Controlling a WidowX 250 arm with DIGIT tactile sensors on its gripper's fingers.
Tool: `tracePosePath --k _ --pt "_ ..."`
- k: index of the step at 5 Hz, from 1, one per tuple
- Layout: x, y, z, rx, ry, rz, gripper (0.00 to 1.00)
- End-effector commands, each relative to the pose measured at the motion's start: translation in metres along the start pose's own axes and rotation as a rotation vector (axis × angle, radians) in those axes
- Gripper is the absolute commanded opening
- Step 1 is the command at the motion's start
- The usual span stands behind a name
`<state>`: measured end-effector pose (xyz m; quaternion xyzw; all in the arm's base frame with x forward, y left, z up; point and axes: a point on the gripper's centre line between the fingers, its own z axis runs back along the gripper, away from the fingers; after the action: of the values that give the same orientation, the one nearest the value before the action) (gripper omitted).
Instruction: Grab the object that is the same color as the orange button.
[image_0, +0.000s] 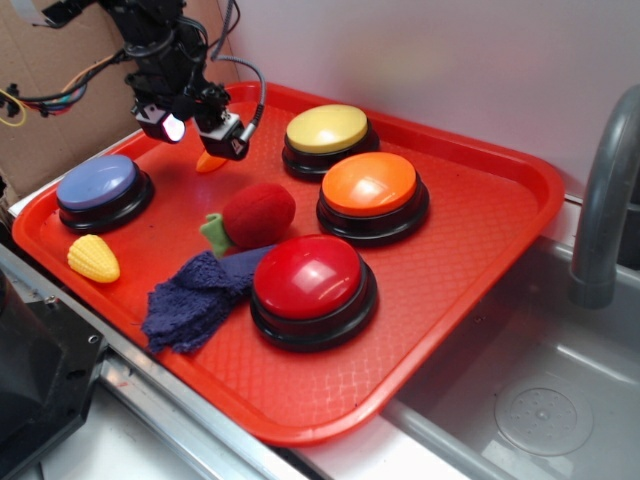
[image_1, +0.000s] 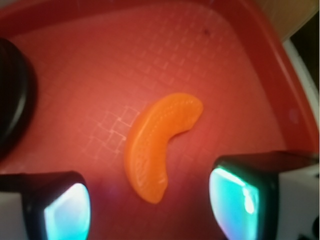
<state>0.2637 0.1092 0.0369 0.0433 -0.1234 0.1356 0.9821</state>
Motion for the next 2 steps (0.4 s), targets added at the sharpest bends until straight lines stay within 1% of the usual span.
tracePosePath --k 1,2 --pt "0.0213 0.0104 -0.0076 0.015 -0.034 0.003 1.0" --pt "0.021 0.0107 -0.0067 0.012 -0.036 0.011 1.0"
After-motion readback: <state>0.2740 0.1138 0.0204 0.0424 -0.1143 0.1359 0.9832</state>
